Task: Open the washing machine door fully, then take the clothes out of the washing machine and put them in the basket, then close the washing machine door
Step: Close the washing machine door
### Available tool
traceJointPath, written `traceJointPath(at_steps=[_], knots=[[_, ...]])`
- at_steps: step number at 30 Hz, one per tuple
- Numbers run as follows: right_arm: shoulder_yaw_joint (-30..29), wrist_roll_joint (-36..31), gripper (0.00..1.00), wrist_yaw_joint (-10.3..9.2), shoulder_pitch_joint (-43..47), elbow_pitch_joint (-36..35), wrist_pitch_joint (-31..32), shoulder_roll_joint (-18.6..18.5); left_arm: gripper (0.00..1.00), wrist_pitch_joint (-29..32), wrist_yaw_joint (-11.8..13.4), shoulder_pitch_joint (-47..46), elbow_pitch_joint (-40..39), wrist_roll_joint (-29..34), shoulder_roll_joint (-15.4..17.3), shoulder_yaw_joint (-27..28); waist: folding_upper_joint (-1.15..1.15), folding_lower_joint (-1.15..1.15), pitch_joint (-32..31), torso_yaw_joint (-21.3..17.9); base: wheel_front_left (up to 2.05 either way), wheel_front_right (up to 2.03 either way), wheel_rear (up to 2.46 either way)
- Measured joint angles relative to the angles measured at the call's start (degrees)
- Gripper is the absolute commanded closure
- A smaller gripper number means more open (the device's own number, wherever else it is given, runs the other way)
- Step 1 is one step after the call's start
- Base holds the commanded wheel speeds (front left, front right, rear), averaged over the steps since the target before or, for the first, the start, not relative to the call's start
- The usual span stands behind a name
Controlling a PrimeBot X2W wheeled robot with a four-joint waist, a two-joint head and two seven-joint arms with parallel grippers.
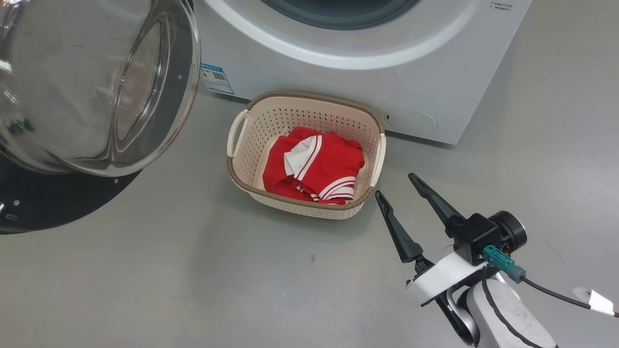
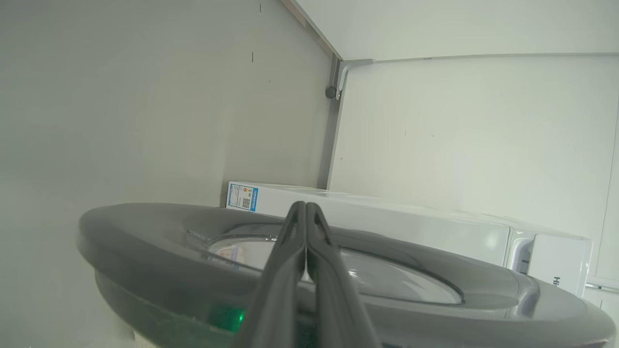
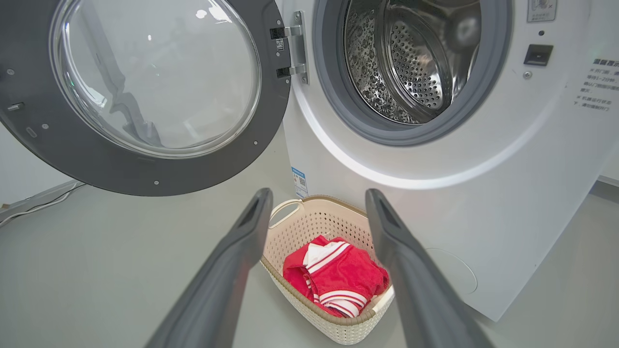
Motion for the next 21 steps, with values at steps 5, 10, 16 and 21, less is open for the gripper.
traceJointPath(at_steps=[5, 10, 16, 21], knots=[[-0.1, 0.0, 0.0, 0.0, 0.0, 0.0, 0.0, 0.0, 1.0, 1.4, 0.0, 0.0, 0.3, 0.0, 0.0, -0.5, 0.0, 0.0, -0.2, 0.1, 0.0, 0.0, 0.0], [-0.3, 0.1, 0.0, 0.01, 0.0, 0.0, 0.0, 0.3, 1.0, 5.4, 0.2, 0.0, 0.6, -1.1, -0.1, -0.8, 0.0, 0.0, -0.7, 0.3, 0.0, 0.0, 0.0], [-0.4, 0.1, 0.0, 0.29, 0.0, 0.0, 0.0, 0.3, 1.0, 11.6, -1.4, 0.0, 0.5, -1.8, -1.8, -2.7, 0.0, 0.0, -1.2, 0.6, 0.0, 0.0, 0.0], [-0.4, 0.5, 0.0, 0.29, 0.0, 0.0, 0.0, 0.4, 1.0, 15.3, -3.0, 0.2, 0.3, -1.8, -2.9, -4.5, 0.0, 0.0, -1.6, 1.0, 0.0, 0.0, 0.0]])
